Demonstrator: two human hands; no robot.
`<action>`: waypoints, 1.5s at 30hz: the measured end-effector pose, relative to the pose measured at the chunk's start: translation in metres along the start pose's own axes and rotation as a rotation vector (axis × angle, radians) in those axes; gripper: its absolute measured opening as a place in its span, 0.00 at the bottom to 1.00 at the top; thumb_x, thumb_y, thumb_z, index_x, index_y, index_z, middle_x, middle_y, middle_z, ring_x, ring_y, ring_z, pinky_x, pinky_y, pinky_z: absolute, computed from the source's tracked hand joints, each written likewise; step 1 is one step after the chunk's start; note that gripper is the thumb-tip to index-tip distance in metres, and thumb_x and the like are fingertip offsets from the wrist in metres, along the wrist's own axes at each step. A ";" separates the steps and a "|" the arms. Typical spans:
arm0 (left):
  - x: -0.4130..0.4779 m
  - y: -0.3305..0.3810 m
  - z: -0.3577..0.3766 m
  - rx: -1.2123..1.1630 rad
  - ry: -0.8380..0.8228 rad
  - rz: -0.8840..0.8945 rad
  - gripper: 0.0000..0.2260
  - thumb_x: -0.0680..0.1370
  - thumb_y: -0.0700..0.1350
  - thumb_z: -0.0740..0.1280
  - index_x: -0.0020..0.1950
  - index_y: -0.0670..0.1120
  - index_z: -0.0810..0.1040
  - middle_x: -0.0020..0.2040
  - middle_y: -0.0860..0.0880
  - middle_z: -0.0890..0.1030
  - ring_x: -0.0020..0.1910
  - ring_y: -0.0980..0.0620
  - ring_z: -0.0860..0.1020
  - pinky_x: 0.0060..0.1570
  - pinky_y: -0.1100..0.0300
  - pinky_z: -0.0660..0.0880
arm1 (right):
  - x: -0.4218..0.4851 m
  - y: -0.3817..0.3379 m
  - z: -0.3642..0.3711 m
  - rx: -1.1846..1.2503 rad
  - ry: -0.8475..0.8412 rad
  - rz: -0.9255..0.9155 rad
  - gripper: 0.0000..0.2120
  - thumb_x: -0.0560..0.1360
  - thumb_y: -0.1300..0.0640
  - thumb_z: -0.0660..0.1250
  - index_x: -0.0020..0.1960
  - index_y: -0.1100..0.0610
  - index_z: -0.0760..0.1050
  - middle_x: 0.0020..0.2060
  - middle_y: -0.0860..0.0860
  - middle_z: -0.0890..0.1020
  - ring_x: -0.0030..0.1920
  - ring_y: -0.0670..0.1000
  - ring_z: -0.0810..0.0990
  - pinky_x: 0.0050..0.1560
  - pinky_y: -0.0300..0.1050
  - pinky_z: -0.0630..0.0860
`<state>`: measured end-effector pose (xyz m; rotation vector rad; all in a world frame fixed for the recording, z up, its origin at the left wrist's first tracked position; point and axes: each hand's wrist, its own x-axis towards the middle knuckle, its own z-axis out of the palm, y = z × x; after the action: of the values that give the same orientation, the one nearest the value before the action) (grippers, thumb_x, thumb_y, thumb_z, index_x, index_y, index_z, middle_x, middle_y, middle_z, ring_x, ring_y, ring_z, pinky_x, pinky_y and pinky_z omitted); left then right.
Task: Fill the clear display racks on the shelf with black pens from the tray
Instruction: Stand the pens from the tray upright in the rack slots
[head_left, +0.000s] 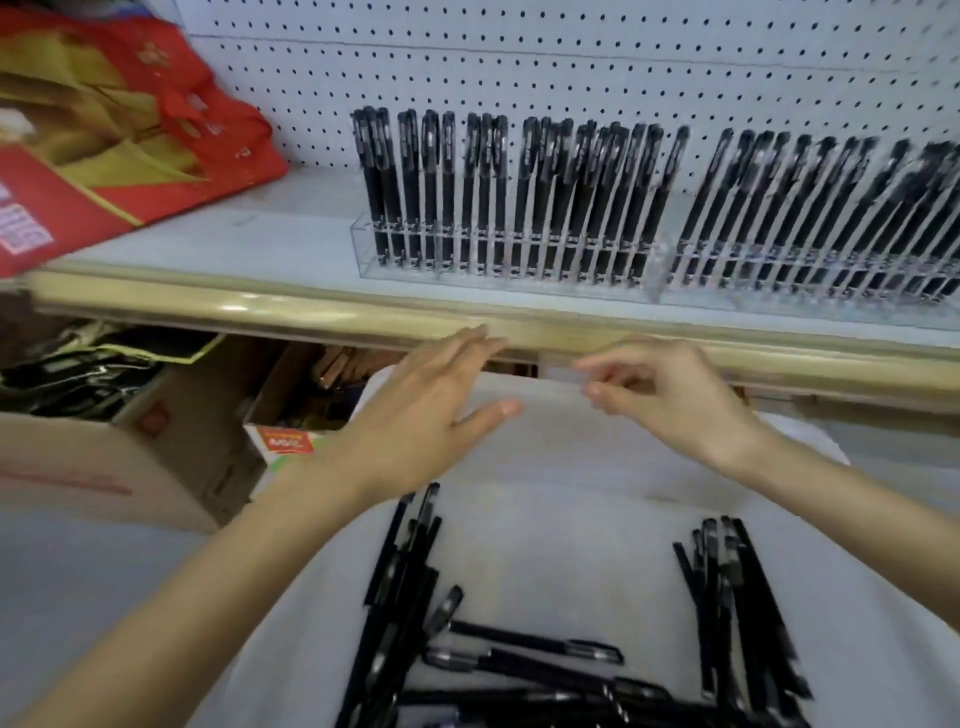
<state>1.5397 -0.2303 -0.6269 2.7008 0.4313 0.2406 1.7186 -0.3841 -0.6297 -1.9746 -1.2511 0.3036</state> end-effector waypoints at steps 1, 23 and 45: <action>-0.014 -0.010 0.004 -0.008 0.011 -0.026 0.29 0.78 0.62 0.54 0.78 0.55 0.54 0.78 0.56 0.52 0.76 0.58 0.49 0.72 0.63 0.45 | -0.005 0.002 0.014 -0.027 -0.095 0.005 0.10 0.73 0.63 0.72 0.53 0.55 0.83 0.42 0.47 0.83 0.40 0.44 0.81 0.46 0.35 0.77; -0.069 -0.064 0.041 -0.726 0.166 -0.455 0.23 0.79 0.48 0.65 0.72 0.59 0.64 0.64 0.58 0.75 0.61 0.57 0.75 0.62 0.49 0.74 | 0.006 0.012 0.164 0.089 -0.645 0.246 0.15 0.73 0.48 0.72 0.54 0.53 0.74 0.42 0.48 0.78 0.41 0.46 0.77 0.44 0.39 0.73; -0.063 -0.064 0.040 -0.438 0.265 -0.352 0.25 0.76 0.63 0.53 0.73 0.60 0.62 0.68 0.68 0.63 0.64 0.76 0.59 0.64 0.75 0.58 | 0.013 -0.020 0.114 0.679 -0.345 0.303 0.04 0.71 0.62 0.73 0.44 0.58 0.78 0.39 0.53 0.84 0.40 0.46 0.81 0.45 0.41 0.79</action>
<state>1.4732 -0.2096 -0.6957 2.1297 0.8156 0.5252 1.6477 -0.3147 -0.6909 -1.5343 -0.8700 1.1025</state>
